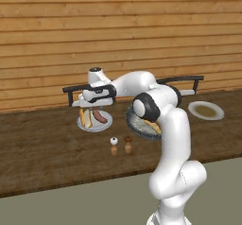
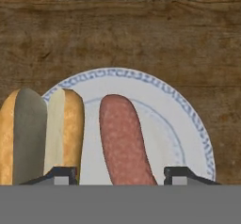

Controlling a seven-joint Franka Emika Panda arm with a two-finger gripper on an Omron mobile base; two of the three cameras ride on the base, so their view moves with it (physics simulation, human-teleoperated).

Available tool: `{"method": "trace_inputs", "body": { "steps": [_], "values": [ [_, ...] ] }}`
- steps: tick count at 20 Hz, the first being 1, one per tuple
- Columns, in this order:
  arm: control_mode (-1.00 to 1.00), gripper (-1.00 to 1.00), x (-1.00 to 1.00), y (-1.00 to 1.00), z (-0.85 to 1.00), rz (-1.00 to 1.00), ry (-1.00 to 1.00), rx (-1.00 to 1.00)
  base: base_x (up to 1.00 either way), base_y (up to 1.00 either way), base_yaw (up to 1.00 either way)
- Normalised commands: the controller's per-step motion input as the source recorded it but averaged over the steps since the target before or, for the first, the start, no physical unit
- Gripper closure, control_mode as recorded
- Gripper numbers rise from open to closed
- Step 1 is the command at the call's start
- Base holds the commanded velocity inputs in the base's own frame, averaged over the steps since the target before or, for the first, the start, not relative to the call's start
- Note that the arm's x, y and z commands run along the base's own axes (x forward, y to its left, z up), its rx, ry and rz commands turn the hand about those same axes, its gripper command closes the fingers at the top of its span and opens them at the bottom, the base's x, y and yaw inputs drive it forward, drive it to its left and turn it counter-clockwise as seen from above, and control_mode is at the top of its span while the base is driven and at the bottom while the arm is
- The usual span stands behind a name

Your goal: Place one bun and one sausage from the bowl on each plate.

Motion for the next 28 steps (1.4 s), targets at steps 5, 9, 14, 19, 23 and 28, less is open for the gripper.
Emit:
{"method": "trace_inputs", "body": {
  "steps": [5, 9, 14, 19, 23, 28],
  "values": [
    [-1.0, -1.0, -0.24, -0.31, 0.12, 0.01, -0.06, 0.0, 0.0, 0.0, 0.0],
    [-1.0, -1.0, -1.0, -0.97, 0.2, 0.01, -0.11, 0.0, 0.0, 0.0, 0.0],
    [-1.0, -1.0, -1.0, -0.95, 0.28, 0.0, -0.05, 0.0, 0.0, 0.0, 0.0],
    [-1.0, -1.0, -0.82, -1.0, 0.26, 0.0, -0.01, 0.0, 0.0, 0.0, 0.0],
    [-1.0, -1.0, -0.3, -0.87, 0.11, 0.0, 0.0, 0.0, 0.0, 0.0, 0.0],
    [-1.0, -1.0, 0.0, -0.8, 0.03, 0.01, -0.01, 0.0, 0.0, 0.0, 0.0]
  ]
}}
